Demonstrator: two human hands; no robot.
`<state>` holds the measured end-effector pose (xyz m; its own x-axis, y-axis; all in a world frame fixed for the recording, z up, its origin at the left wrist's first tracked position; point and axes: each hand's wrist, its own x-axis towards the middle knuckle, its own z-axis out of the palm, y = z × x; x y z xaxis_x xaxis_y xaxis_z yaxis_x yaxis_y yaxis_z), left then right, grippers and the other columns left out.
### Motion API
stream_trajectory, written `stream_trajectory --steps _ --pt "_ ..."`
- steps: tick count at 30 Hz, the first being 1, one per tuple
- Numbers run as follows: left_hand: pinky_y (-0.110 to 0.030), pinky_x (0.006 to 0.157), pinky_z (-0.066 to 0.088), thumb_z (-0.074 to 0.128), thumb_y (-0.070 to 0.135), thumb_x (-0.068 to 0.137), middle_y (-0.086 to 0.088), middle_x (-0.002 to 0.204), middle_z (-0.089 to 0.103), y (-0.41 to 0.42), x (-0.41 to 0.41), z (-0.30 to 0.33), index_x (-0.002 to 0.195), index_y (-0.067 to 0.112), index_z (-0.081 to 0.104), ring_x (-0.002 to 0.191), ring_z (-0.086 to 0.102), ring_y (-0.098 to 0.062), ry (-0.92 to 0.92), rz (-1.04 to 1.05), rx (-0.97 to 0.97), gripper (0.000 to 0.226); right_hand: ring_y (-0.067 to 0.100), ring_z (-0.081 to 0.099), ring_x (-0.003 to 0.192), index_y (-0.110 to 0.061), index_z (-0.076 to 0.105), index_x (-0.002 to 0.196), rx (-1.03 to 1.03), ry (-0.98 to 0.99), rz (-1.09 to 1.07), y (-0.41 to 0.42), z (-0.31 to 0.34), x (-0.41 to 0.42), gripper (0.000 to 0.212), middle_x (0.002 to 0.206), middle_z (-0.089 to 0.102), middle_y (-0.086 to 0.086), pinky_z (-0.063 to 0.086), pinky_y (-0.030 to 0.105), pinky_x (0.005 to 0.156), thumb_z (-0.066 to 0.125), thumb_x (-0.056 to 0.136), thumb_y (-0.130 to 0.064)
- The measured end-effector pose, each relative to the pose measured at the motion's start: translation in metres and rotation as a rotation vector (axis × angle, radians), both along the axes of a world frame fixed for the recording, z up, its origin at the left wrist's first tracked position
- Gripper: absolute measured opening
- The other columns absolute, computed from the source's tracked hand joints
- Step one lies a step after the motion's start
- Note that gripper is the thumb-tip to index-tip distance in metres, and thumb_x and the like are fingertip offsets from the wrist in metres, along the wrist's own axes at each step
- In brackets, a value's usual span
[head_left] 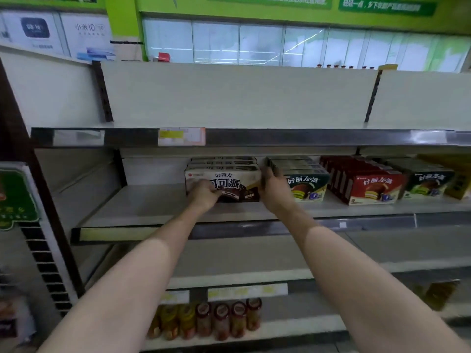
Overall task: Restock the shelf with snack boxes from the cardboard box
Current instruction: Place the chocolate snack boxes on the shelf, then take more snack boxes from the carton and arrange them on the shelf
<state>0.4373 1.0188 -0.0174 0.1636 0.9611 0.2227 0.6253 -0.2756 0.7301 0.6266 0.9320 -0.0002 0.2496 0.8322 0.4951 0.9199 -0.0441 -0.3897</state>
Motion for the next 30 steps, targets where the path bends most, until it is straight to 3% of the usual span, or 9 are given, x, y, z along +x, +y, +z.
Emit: stream_trajectory --steps 5,11,13,16,20,23,25,27,30 --pt "-0.039 0.071 0.058 0.069 0.026 0.09 -0.007 0.078 0.069 -0.021 0.053 0.005 0.075 0.018 0.062 0.075 0.068 -0.029 -0.013 -0.206 0.044 0.018 0.042 0.058 0.097 -0.003 0.06 0.11 -0.019 -0.051 -0.066 -0.045 0.005 0.035 0.02 0.112 0.057 0.021 0.046 0.041 0.08 0.052 0.096 -0.016" --pt "-0.036 0.067 0.052 0.067 0.011 0.084 0.002 0.066 0.061 -0.07 0.131 0.005 0.064 0.021 0.059 0.074 0.066 -0.027 0.072 -0.4 0.2 0.023 0.038 0.061 0.08 -0.004 0.061 0.092 0.059 -0.039 -0.204 -0.109 -0.016 0.091 0.01 0.091 0.063 0.02 0.045 0.038 0.063 0.052 0.092 -0.008" --pt "-0.037 0.068 0.052 0.065 0.007 0.081 -0.001 0.068 0.062 -0.09 0.158 0.006 0.063 0.02 0.057 0.076 0.065 -0.028 0.107 -0.462 0.222 0.024 0.036 0.061 0.08 -0.005 0.06 0.094 0.01 -0.043 -0.251 -0.13 -0.024 0.113 0.011 0.091 0.063 0.018 0.04 0.035 0.063 0.05 0.093 -0.008" --pt "-0.038 0.066 0.049 0.067 0.004 0.08 -0.001 0.068 0.06 -0.119 0.206 0.004 0.063 0.02 0.057 0.073 0.063 -0.027 0.131 -0.562 0.248 0.025 0.034 0.062 0.088 -0.007 0.06 0.098 -0.079 -0.042 -0.329 -0.164 -0.036 0.15 0.011 0.096 0.065 0.015 0.045 0.035 0.068 0.05 0.093 -0.009" --pt "-0.035 0.058 0.043 0.064 0.014 0.082 -0.011 0.068 0.06 -0.155 0.281 -0.005 0.065 0.016 0.058 0.065 0.057 -0.028 0.204 -0.692 0.231 0.018 0.033 0.063 0.091 -0.012 0.055 0.102 -0.128 0.026 -0.451 -0.218 -0.047 0.199 0.013 0.096 0.062 0.011 0.047 0.037 0.073 0.043 0.099 -0.017" --pt "-0.034 0.057 0.037 0.058 0.012 0.087 -0.015 0.067 0.057 -0.204 0.348 -0.012 0.076 0.005 0.063 0.06 0.051 -0.026 0.253 -0.825 0.21 0.014 0.034 0.06 0.091 -0.015 0.055 0.093 -0.113 0.102 -0.523 -0.273 -0.059 0.253 0.012 0.091 0.059 0.009 0.048 0.039 0.074 0.045 0.097 -0.019" --pt "-0.033 0.063 0.04 0.058 0.009 0.089 -0.009 0.072 0.057 -0.239 0.392 -0.021 0.081 0.006 0.063 0.066 0.053 -0.022 0.289 -0.915 0.214 0.01 0.034 0.06 0.088 -0.014 0.058 0.092 -0.095 0.136 -0.572 -0.317 -0.071 0.292 0.011 0.091 0.061 0.01 0.048 0.037 0.071 0.049 0.094 -0.019" --pt "-0.031 0.069 0.046 0.061 0.013 0.088 0.002 0.075 0.059 -0.275 0.436 -0.031 0.075 0.02 0.059 0.075 0.058 -0.018 0.336 -0.979 0.216 0.015 0.034 0.06 0.088 -0.014 0.059 0.094 -0.096 0.142 -0.635 -0.363 -0.082 0.327 0.009 0.09 0.059 0.009 0.044 0.034 0.07 0.053 0.093 -0.02" --pt "-0.032 0.073 0.049 0.06 0.017 0.092 0.0 0.084 0.061 -0.337 0.499 -0.046 0.081 0.02 0.062 0.083 0.06 -0.021 0.366 -1.092 0.204 0.012 0.032 0.057 0.093 -0.011 0.057 0.101 -0.17 0.163 -0.704 -0.433 -0.097 0.375 0.012 0.097 0.057 0.01 0.049 0.039 0.079 0.05 0.096 -0.019"
